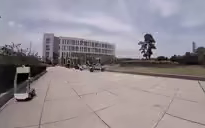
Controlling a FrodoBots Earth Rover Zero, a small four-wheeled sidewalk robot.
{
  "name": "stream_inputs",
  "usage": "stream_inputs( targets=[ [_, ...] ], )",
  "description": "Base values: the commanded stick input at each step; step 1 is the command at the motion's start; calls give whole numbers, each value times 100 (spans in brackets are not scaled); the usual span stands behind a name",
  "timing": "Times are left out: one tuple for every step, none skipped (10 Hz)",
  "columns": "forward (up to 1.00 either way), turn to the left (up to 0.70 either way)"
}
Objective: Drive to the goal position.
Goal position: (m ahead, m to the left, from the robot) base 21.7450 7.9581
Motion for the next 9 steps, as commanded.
stream_inputs(
  targets=[
    [70,0],
    [70,0],
    [70,0],
    [70,0],
    [70,0],
    [70,0],
    [70,0],
    [70,0],
    [70,0]
  ],
)
